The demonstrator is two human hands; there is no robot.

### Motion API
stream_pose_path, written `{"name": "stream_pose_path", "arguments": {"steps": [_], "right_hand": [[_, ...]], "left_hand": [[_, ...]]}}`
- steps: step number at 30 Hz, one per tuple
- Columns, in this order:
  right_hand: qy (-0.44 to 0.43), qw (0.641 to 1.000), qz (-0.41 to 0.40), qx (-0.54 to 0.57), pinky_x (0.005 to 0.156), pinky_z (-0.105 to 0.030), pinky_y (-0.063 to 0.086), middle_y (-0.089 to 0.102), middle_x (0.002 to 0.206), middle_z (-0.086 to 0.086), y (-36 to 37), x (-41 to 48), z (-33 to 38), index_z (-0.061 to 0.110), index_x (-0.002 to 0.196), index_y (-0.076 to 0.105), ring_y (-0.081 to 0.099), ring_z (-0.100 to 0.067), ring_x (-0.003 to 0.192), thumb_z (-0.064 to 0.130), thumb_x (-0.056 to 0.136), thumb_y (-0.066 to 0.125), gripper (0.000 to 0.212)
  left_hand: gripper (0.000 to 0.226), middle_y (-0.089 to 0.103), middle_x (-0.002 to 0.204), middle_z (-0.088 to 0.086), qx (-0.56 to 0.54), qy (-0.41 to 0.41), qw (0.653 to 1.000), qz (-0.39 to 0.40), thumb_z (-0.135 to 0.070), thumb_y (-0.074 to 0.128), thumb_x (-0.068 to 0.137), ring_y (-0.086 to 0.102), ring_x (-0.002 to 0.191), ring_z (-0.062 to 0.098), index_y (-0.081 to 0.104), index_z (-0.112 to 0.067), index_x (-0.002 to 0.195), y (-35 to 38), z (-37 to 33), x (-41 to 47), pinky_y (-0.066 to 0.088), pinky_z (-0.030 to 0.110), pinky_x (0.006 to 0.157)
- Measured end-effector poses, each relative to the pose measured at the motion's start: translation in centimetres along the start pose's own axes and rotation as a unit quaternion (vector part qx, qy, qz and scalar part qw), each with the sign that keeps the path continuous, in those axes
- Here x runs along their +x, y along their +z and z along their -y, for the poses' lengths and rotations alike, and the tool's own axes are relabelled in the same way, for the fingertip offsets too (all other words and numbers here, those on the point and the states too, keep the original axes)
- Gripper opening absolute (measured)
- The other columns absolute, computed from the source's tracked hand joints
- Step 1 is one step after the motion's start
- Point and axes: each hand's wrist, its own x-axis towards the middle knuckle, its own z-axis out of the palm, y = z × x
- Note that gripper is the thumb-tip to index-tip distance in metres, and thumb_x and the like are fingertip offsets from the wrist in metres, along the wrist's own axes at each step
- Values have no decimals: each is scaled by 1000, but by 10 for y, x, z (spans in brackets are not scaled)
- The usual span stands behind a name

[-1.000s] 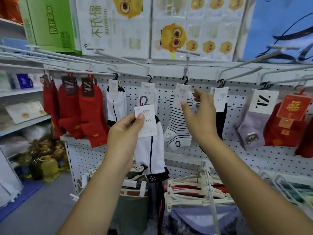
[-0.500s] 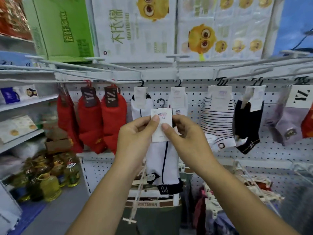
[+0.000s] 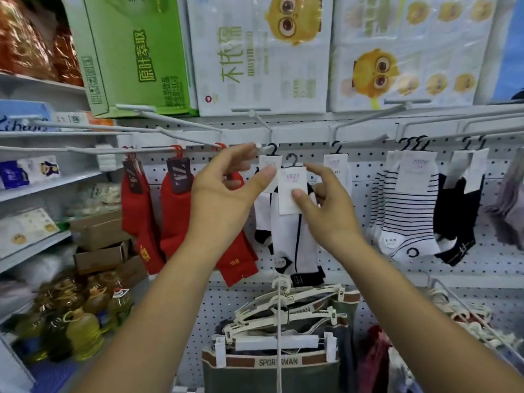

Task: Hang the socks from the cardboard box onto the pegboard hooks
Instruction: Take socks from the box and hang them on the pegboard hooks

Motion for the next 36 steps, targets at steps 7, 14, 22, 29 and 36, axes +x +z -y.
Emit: {"name": "stream_pose_path", "arguments": {"steps": [7,14,22,29,36], "right_hand": [[-36,999,7,-31,75,-3,38,55,99,23,13,43,-4,31,140,51,53,2,92,23,97,65,46],[-46,998,4,-31,71,-6,36,51,91,26,30,59,-11,27,139,54,49,9,76,24,95,66,45],[-3,999,-8,-45,70,-9,37,52,89,26,39,61,-10,31,133,58,51,4,87,28,92,71,43],[13,998,-14,-68,81,-21,45,61,109,6,36,46,-11,27,143,50,59,-8,93,32,92,70,55],[22,994,-29,-99,95,-27,50,58,133,7,4,-13,-15,23,143,50,57,-6,110,34,94,69,54]], "left_hand": [[18,78,110,-6,-42,41,998,34,-23,79,88,71,102,11,78,-20,105,3,7,26,56,44,91],[14,79,105,-6,-31,37,998,48,-19,79,87,73,103,18,79,-20,101,-2,3,30,56,48,95],[15,79,102,-5,-50,15,997,62,-16,80,85,74,97,12,78,-20,100,-3,4,34,58,27,88],[12,77,98,-16,-63,21,996,62,-18,76,90,70,96,4,77,-25,101,-4,2,22,53,21,88],[23,76,112,-11,-28,-37,998,32,-31,72,94,68,111,9,75,-28,117,-4,4,-42,53,42,102]]}}
